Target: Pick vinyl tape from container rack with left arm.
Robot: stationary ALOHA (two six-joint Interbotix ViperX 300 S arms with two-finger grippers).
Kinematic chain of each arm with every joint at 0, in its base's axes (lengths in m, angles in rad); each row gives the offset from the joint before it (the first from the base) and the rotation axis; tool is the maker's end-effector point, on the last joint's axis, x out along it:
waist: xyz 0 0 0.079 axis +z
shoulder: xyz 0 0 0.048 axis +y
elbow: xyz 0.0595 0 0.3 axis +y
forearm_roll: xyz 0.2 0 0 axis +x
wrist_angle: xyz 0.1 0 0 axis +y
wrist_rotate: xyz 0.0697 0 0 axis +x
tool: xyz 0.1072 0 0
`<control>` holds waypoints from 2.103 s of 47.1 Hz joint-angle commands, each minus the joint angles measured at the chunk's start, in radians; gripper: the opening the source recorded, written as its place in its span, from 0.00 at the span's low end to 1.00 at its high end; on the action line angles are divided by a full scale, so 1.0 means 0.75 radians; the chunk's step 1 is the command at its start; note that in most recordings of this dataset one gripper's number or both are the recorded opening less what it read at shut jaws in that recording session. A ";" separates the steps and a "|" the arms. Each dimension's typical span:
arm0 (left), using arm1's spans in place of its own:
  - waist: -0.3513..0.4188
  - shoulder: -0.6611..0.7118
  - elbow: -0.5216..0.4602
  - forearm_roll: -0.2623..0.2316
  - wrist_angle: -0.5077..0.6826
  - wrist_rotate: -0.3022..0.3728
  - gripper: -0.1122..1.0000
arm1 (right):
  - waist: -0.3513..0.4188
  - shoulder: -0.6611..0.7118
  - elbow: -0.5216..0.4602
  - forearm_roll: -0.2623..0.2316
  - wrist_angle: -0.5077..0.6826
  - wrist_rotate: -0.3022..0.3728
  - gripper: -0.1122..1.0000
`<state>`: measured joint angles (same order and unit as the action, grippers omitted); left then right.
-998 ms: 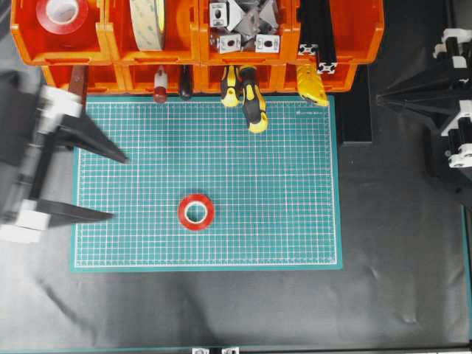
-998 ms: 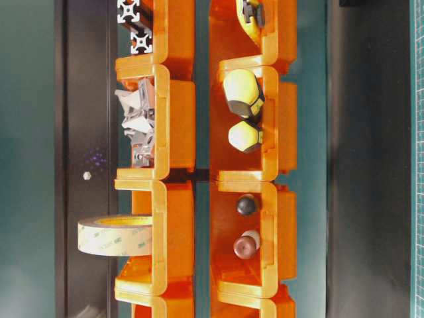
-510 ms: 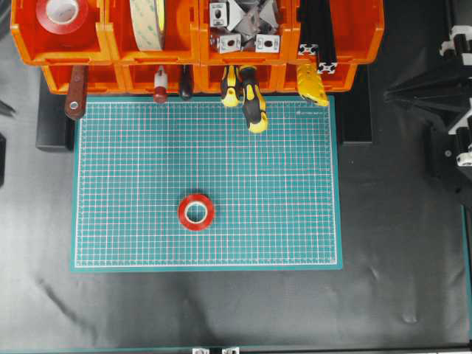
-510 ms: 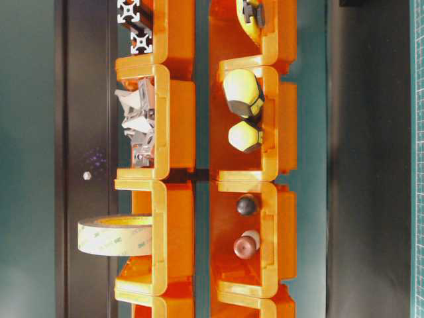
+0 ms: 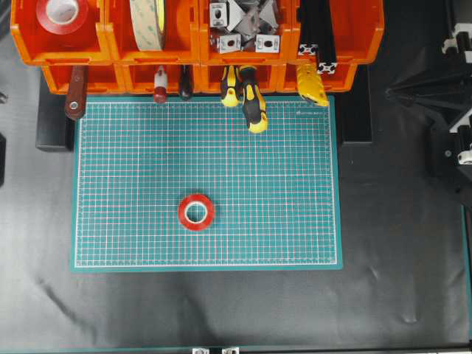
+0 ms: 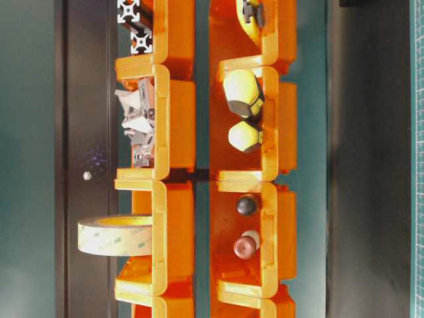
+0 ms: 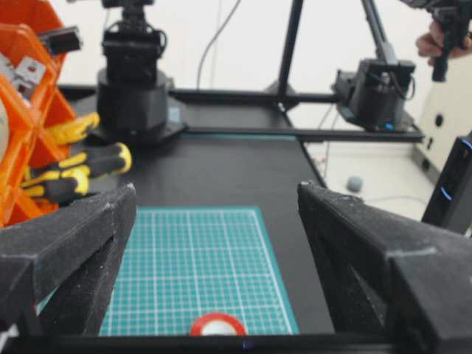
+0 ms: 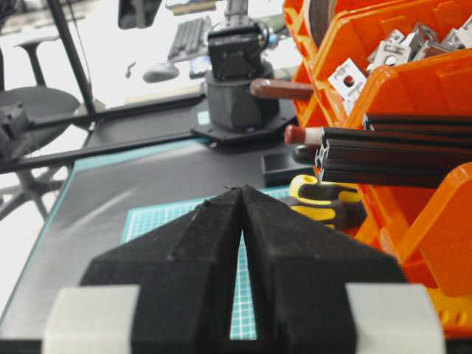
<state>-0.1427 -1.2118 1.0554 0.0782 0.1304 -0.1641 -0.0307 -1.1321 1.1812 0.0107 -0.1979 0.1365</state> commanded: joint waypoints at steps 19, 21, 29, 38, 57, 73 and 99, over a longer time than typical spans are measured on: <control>0.006 0.043 0.043 0.002 -0.329 0.002 0.87 | -0.004 0.010 -0.008 -0.002 -0.002 -0.006 0.10; 0.004 0.045 0.047 0.002 -0.352 0.002 0.87 | -0.004 0.008 -0.008 -0.002 -0.002 -0.008 0.10; 0.006 0.047 0.065 0.004 -0.354 0.004 0.87 | -0.004 0.006 -0.008 -0.012 -0.010 -0.012 0.10; 0.002 0.051 0.080 0.004 -0.317 0.000 0.87 | -0.004 0.006 -0.008 -0.022 -0.018 -0.012 0.10; 0.004 0.053 0.088 0.004 -0.317 0.000 0.87 | -0.004 0.006 -0.006 -0.022 -0.043 -0.012 0.10; 0.000 0.053 0.088 0.004 -0.317 0.000 0.87 | 0.010 0.018 0.000 -0.022 -0.035 -0.012 0.10; 0.002 0.053 0.094 0.002 -0.317 0.000 0.87 | 0.014 0.018 0.000 -0.020 -0.033 -0.010 0.10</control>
<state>-0.1411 -1.1873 1.1367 0.0782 -0.1028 -0.1626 -0.0215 -1.1290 1.1934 -0.0031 -0.2148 0.1289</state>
